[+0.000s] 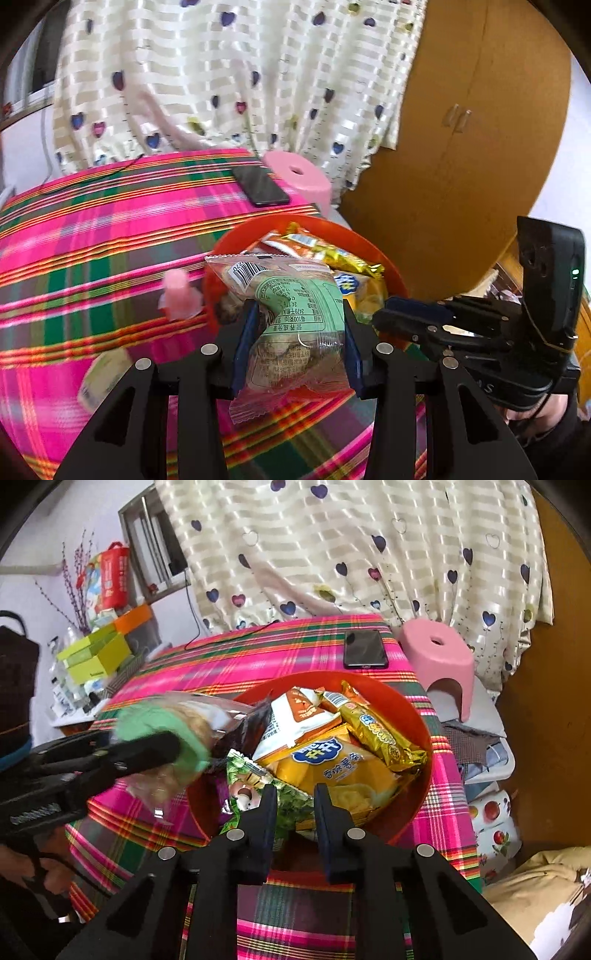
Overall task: Organize snacks
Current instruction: 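Lower clear peanut bag into red basket and open left tool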
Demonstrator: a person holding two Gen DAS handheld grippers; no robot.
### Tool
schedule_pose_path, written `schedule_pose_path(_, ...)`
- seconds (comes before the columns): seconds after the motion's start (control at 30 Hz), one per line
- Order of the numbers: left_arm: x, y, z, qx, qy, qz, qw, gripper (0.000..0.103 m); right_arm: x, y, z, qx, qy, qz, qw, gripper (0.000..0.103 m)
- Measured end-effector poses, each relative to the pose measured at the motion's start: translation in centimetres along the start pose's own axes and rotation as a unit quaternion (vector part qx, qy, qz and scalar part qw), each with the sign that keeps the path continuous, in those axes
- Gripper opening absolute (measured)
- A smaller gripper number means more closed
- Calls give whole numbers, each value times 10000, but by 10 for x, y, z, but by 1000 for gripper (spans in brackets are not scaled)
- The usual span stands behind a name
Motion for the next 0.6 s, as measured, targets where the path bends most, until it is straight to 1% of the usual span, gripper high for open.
schedule_pose_path(0.1,5,11,-2,-122,87,-84,9999,44,2,1,-2,12,9,-7,10000,17)
schedule_pose_path(0.17,9,17,0,-267,83,-105,9996,46,2,1,-2,24,10,-1,10000,17)
schedule_pose_path(0.23,10,25,3,-373,93,-44,9993,57,3,2,-4,36,31,7,10000,17)
schedule_pose_path(0.3,8,37,11,-385,-45,143,9991,61,3,4,-5,49,33,11,10000,17)
schedule_pose_path(0.37,5,40,16,-359,-178,187,9990,61,4,3,-6,47,36,5,10000,17)
schedule_pose_path(0.4,5,38,17,-357,-212,142,9990,61,4,4,-5,45,40,12,10000,17)
schedule_pose_path(0.53,10,20,21,-392,-193,-238,9988,62,4,4,-5,58,33,-7,10000,17)
schedule_pose_path(0.6,13,13,25,-307,-236,-329,9987,63,6,4,-3,91,-8,-31,10000,17)
Point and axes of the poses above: each gripper's, at about its wrist camera, not at the fingertips, and y roughly the way its jaws point, z to its left, x to its top, the point moved 4 cm from there along y, roughly the way its jaws point, and after that the axes turned 3 degrees about z, right-handed, at the moved point
